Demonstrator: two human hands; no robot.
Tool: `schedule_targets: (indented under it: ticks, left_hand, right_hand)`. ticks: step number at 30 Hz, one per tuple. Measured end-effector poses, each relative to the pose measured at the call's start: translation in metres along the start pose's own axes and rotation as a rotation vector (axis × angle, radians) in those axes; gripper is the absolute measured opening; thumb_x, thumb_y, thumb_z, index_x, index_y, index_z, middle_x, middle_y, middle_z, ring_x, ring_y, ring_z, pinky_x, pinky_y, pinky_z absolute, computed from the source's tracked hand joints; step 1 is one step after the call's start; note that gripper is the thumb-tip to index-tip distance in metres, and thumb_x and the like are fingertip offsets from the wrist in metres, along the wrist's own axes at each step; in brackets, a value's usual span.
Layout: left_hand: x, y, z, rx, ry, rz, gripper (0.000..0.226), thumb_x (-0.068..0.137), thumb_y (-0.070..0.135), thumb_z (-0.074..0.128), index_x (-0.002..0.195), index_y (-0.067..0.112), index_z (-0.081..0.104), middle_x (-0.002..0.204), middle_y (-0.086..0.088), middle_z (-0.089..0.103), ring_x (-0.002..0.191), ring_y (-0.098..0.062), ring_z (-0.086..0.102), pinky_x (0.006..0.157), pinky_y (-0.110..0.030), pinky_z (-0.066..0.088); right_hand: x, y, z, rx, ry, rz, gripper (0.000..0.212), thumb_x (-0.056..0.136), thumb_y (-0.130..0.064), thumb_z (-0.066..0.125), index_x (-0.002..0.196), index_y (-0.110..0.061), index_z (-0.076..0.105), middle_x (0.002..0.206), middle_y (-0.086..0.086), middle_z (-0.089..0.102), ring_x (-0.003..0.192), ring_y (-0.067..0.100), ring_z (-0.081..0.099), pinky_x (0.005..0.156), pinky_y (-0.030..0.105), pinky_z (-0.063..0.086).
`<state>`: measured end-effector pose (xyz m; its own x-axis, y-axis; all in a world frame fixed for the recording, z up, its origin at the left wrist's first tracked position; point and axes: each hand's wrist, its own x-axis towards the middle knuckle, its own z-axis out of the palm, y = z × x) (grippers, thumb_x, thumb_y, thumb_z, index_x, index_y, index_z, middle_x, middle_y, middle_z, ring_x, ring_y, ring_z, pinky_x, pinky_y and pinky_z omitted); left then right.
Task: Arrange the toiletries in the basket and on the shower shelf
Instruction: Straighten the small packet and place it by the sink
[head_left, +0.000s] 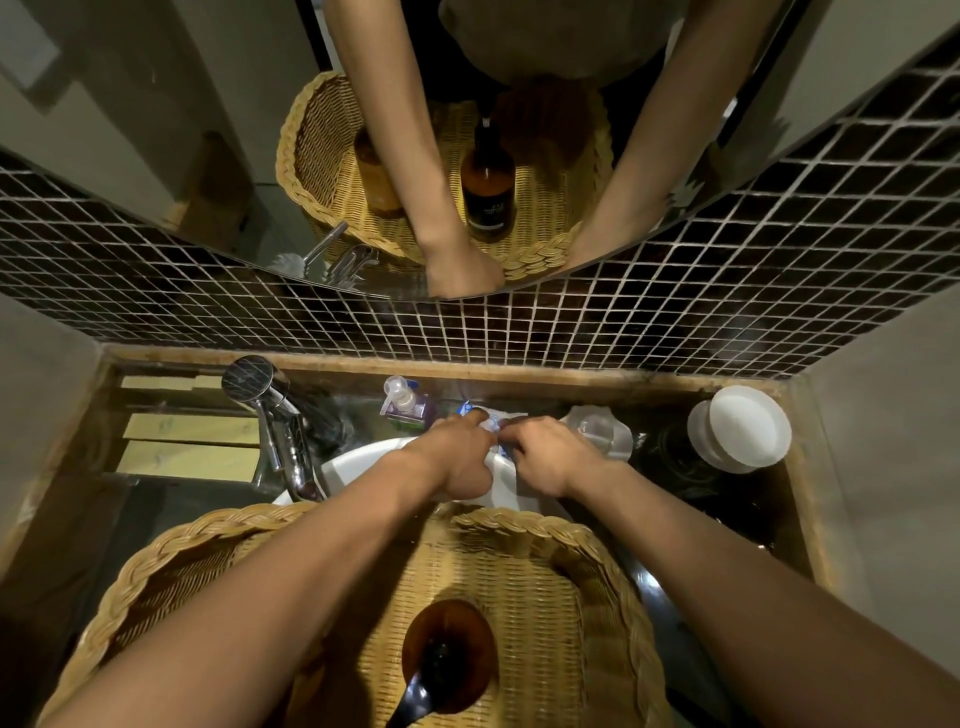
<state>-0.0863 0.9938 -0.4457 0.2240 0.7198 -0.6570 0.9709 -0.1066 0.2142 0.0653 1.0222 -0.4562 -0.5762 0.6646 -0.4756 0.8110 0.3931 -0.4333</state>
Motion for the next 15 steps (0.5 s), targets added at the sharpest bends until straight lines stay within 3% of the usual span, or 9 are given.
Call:
schedule_targets:
  ticks: [4,11,15]
  left_hand:
    - [0.003,0.003,-0.002,-0.010,-0.005,-0.020,0.058,0.085,0.023,0.050,0.143,0.020,0.047,0.158,-0.017,0.023,0.140,-0.039,0.028,0.114,-0.045,0.024]
    - [0.008,0.007,0.006,0.026,0.000,-0.001,0.061,0.091,0.024,0.047,0.150,0.012,0.036,0.161,-0.021,0.014,0.148,-0.035,0.011,0.117,-0.045,0.013]
    - [0.007,0.001,0.005,-0.002,0.004,-0.009,0.065,0.088,0.023,0.049,0.151,0.024,0.033,0.163,-0.015,0.008,0.147,-0.039,0.013,0.116,-0.048,0.016]
  right_hand:
    - [0.007,0.000,0.004,-0.038,-0.006,0.020,0.028,0.094,-0.014,0.050,0.119,-0.018,0.064,0.122,0.006,0.063,0.111,0.028,0.059,0.086,0.033,0.047]
    - [0.012,-0.007,0.005,-0.114,0.033,0.038,0.030,0.095,-0.024,0.051,0.123,-0.020,0.063,0.125,0.005,0.061,0.112,0.025,0.060,0.093,0.039,0.052]
    - [0.006,-0.003,0.006,-0.132,0.042,0.040,0.028,0.097,-0.028,0.050,0.122,-0.018,0.060,0.123,0.008,0.059,0.110,0.027,0.060,0.089,0.038,0.051]
